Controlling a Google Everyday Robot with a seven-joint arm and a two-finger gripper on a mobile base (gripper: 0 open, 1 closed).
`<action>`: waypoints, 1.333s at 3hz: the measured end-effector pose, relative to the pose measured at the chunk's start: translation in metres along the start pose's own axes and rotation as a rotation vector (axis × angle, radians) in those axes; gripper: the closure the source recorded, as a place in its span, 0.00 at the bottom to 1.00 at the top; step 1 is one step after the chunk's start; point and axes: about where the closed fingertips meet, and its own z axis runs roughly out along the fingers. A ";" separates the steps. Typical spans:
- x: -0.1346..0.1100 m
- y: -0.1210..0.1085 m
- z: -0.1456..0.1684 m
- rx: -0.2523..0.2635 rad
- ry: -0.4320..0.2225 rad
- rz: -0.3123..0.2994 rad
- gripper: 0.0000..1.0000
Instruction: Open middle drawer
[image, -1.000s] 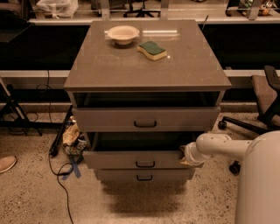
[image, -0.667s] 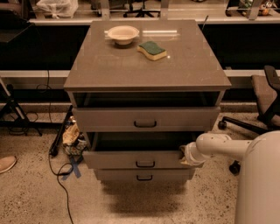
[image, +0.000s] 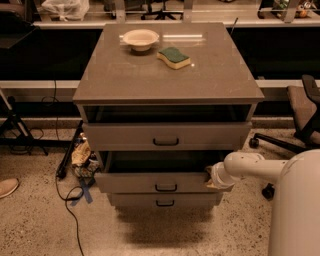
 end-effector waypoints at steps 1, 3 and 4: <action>0.000 0.000 0.000 0.000 0.000 0.000 0.15; -0.004 0.004 0.001 -0.012 0.006 -0.015 0.00; -0.014 0.012 0.004 -0.049 0.027 -0.050 0.00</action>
Offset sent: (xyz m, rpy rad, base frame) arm 0.0000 0.0000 0.0000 0.0000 0.0000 0.0000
